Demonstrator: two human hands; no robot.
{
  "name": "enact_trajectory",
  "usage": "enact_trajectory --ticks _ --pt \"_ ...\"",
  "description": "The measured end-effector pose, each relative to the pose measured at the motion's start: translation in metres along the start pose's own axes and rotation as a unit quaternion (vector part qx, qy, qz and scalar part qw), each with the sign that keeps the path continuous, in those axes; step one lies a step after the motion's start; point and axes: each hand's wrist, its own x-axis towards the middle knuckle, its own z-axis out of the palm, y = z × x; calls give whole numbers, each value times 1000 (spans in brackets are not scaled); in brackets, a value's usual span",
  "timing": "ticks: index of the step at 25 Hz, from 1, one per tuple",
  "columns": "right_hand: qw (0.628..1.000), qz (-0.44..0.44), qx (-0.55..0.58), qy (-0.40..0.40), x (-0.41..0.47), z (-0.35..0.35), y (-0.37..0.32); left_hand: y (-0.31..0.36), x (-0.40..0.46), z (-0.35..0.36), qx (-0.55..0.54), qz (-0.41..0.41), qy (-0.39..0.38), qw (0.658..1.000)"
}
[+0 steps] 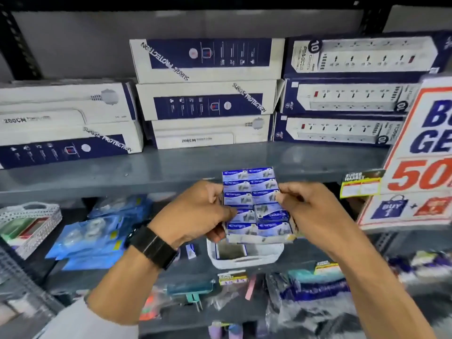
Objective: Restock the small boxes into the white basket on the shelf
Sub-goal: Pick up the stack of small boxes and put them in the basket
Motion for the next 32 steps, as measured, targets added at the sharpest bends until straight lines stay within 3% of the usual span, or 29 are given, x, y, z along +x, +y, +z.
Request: enact_trajectory --ticks 3,6,10,14,22,30,32 --pt "998 34 -21 -50 -48 16 31 -40 -31 32 -14 -31 -50 998" --pt "991 103 -43 -78 -63 41 63 -83 -28 59 11 -87 -49 995" --pt "969 215 -63 -103 -27 70 115 -128 25 76 48 -164 -21 985" --pt "950 294 -38 -96 38 86 160 -162 102 84 59 -179 1 982" --pt "923 329 -152 -128 147 107 206 -213 233 94 92 -211 -35 972" --pt "909 333 -170 -185 137 152 225 -244 241 114 158 -205 -24 966" --pt "908 340 -166 -179 135 157 228 -242 243 117 258 -194 9 946"
